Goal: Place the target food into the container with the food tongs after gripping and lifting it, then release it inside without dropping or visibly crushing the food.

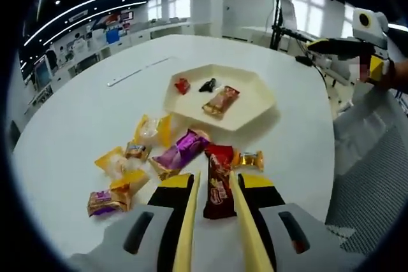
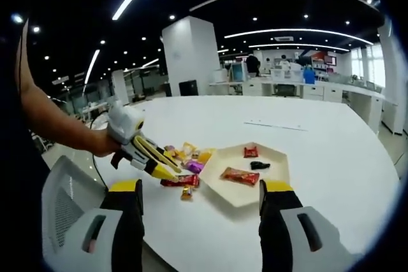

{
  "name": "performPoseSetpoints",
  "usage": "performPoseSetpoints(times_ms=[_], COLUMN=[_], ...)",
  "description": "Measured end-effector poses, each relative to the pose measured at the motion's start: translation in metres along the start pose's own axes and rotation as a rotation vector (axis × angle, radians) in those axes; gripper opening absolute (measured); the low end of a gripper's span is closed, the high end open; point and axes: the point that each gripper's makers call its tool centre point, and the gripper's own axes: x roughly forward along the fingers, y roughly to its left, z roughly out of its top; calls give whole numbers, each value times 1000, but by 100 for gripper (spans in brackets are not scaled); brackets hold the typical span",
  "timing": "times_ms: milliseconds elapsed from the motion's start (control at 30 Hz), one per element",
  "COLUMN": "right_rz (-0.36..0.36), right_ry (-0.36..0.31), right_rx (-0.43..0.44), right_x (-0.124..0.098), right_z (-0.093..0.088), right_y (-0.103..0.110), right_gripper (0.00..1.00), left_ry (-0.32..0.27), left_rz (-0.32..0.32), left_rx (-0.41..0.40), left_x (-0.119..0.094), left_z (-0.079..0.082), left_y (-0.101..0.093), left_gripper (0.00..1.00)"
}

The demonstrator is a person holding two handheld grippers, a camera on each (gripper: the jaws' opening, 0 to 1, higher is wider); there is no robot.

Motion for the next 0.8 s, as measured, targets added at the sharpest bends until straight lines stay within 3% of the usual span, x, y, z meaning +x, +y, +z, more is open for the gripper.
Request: performPoseSetpoints(times_ms=[67,133,233,333,433,467,500,533,800], right_rz=[10,9,12,12,12,13,14,14,15], right_ry=[9,8,7,5,13,12,12,14,15], right_rx=[14,6,9,6,4,2,-1,-3,1], right_x=[0,0,0,1,1,2,2,2,2], right_z=[-2,-1,-1,-1,-2,-2,-2,-2,-3], right_y=[1,1,2,2,2,2,3,3,3], right_gripper=[70,72,72,74,73,74,74,74,73], left_ry=[-1,-18,32,39,50,66,126,38,58], left_rz=[-23,-43,-27,-18,-37,-38,-47,-22,-15], left_rx=[-16,-33,9,-27,3,0,-5,14,9], left_x=[1,0,4,6,8,8,4,8,6], left_z=[1,4,-4,-3,-7,-10,-23,-7,-10], left_y=[-3,-7,-7,-4,-4,-5,-8,-4,-4], left_gripper=[24,24,24,24,24,24,23,24,21])
